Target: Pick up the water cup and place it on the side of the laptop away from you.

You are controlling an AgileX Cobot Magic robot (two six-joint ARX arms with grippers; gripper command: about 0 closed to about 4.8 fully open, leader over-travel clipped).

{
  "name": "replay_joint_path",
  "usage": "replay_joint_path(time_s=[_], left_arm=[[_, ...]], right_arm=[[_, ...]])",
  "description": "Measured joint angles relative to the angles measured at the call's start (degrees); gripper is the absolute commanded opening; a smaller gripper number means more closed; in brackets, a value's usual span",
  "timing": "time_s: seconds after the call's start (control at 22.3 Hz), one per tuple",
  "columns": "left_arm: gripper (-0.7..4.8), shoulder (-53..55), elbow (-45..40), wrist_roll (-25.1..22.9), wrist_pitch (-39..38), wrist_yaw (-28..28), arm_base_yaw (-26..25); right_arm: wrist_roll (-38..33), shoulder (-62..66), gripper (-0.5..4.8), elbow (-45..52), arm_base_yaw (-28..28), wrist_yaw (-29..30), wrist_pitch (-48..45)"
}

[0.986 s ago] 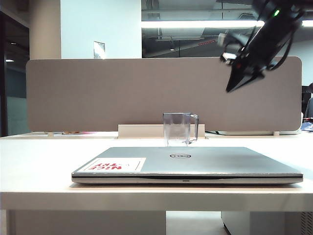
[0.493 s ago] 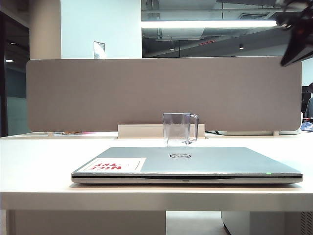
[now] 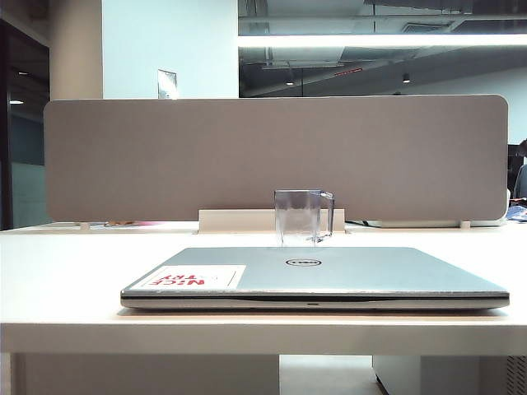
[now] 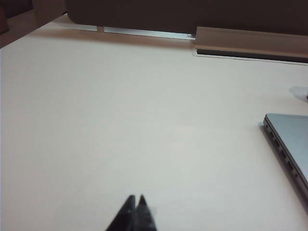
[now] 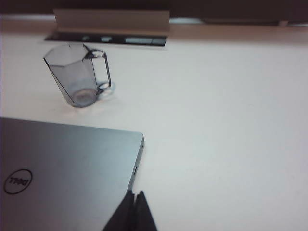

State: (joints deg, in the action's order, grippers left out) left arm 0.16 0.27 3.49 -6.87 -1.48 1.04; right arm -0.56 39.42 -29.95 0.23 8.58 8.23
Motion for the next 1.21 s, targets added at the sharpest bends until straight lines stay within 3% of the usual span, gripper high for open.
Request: replay_joint_path(time_s=[0.58, 0.99, 1.21], left_arm=[[-0.05, 0.0, 0.0, 0.0, 0.0, 0.0, 0.0], [-0.05, 0.0, 0.0, 0.0, 0.0, 0.0, 0.0], [-0.05, 0.0, 0.0, 0.0, 0.0, 0.0, 0.0]], right_arm=[[-8.2, -35.7, -0.09, 22.9, 0.0, -2.5, 0.0], [-8.2, -39.3, -0.09, 27.1, 0.1, -2.6, -0.5], [-8.0, -39.3, -0.09, 28.1, 0.1, -8.2, -0.3]])
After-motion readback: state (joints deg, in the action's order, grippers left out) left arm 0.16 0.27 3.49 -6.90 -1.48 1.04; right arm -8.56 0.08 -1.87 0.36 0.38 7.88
